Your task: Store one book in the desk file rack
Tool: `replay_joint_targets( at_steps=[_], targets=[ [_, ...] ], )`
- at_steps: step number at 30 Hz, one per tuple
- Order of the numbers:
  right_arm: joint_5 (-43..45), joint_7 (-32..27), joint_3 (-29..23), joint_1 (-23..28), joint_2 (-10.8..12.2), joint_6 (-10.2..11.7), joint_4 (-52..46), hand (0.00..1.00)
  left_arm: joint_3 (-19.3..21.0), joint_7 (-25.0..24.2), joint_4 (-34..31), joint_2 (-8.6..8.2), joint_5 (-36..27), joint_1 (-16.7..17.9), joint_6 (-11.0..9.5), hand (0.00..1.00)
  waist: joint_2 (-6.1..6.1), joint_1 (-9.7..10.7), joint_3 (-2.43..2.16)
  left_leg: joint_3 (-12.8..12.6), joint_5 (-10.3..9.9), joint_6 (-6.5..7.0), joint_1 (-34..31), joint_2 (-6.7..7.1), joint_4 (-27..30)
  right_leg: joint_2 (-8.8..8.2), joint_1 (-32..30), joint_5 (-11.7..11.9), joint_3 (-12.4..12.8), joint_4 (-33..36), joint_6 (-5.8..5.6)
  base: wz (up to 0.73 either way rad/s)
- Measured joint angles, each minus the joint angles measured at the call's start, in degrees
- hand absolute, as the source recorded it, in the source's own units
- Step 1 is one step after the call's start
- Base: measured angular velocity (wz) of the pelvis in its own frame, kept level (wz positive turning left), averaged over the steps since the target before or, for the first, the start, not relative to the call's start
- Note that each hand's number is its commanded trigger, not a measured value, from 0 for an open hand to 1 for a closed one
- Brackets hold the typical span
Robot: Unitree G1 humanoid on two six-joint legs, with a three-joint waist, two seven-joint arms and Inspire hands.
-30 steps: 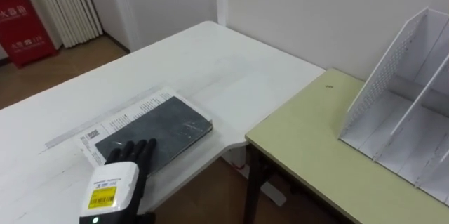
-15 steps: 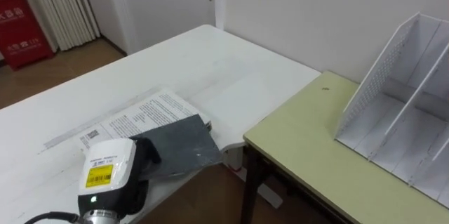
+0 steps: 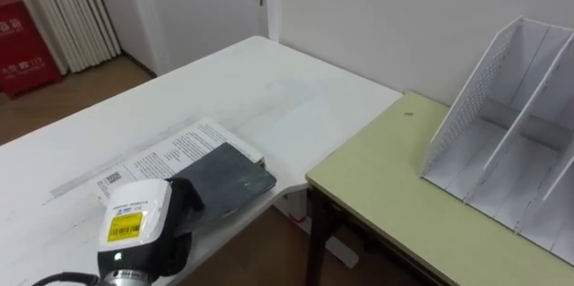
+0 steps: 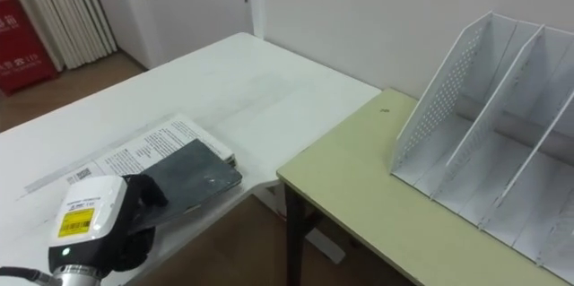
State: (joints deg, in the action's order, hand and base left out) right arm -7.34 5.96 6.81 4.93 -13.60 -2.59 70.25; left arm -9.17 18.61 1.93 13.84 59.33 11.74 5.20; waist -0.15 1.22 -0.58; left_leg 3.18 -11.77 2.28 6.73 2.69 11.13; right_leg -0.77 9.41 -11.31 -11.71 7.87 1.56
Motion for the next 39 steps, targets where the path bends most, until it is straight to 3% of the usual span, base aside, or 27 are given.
replay_joint_targets(
  at_steps=[5, 9, 12, 16, 19, 26, 29, 35, 39],
  targets=[
    [0.83, -1.08, -0.21, 0.42, 0.01, 0.06, -0.73, 0.0, -0.05, 0.16, 0.0, -0.03, -1.44, -0.53, -0.02, 1.0, 0.26, -0.08, -0.07, -0.15, 0.0, 0.0, 0.12, -0.03, 0.02, 0.13, 0.12, 0.0, 0.16, -0.02, 0.0, 0.0],
    [0.41, -1.4, 0.86, 0.59, 0.03, 0.14, -2.57, 0.0, 0.32, 0.93, 0.2, 0.17, -8.29, -0.92, -0.78, 1.0, 0.54, -0.12, -0.04, -0.17, 0.0, 0.0, -0.01, -0.12, -0.19, -0.05, 0.15, 0.01, 0.35, -0.02, 0.02, 0.0],
    [1.58, -0.32, 0.94, 0.42, 0.32, 1.98, -4.25, 0.0, 2.31, 0.31, -0.74, -0.34, -14.21, -0.95, -2.94, 1.0, 0.51, -0.4, -0.02, -0.17, 0.0, 0.0, -0.17, -0.13, -0.19, -0.06, -0.15, 0.01, 0.4, 0.01, 0.02, 0.0],
    [3.5, 2.44, 1.08, 0.43, 0.4, 3.32, -7.0, 0.0, 2.16, -2.34, -3.95, -0.31, -26.51, -0.93, -5.52, 1.0, 0.32, -1.31, 0.18, -0.13, 0.03, 0.05, -0.13, -0.28, -0.18, -0.24, -0.33, 0.06, 0.38, 0.34, -0.07, 0.0],
    [5.7, 3.79, 1.24, 0.68, 0.71, 4.24, -11.07, 0.0, 2.17, -5.06, -6.29, -0.32, -35.83, -0.94, -7.3, 1.0, -0.13, -1.54, 0.7, -0.15, 0.03, 0.05, -0.14, -0.27, -0.19, -0.23, -0.36, 0.06, 0.48, 0.25, -0.07, 0.0],
    [8.05, 7.96, 3.39, 0.35, 2.8, 6.92, -15.56, 0.0, 2.02, -12.24, -8.04, -1.78, -55.91, -0.96, -9.0, 1.0, -0.37, -1.98, 1.02, -1.7, 0.01, 0.03, -0.25, -0.69, -0.26, -0.1, -0.63, 0.05, 0.7, 0.16, 0.0, -0.03],
    [9.14, 10.16, 3.66, 0.6, 2.7, 6.98, -17.33, 0.0, 2.03, -14.14, -8.38, -1.75, -61.38, -0.96, -9.48, 1.0, -0.4, -1.84, 0.95, -2.36, 0.01, 0.02, -0.94, -0.83, -0.24, -0.09, -1.51, 0.04, 0.92, 0.59, 0.05, -0.05],
    [9.0, 13.1, 4.84, 1.46, 2.64, 7.44, -32.16, 0.0, 2.01, -19.36, -10.01, -1.28, -77.45, -1.09, -11.78, 1.0, 0.27, -1.46, 1.13, -3.0, 0.01, 0.03, -1.19, -1.0, -0.11, -0.09, -2.41, 0.1, 2.34, 1.95, 0.14, -0.12],
    [6.19, 14.62, 4.9, 1.49, 2.63, 8.49, -37.31, 0.0, 1.97, -21.25, -10.0, -1.23, -80.55, -1.08, -11.92, 1.0, 0.59, -1.35, 1.35, -3.18, 0.01, 0.03, -1.08, -1.05, 0.1, -0.11, -2.53, 0.1, 2.35, 2.52, 0.14, 0.0]
  ],
)
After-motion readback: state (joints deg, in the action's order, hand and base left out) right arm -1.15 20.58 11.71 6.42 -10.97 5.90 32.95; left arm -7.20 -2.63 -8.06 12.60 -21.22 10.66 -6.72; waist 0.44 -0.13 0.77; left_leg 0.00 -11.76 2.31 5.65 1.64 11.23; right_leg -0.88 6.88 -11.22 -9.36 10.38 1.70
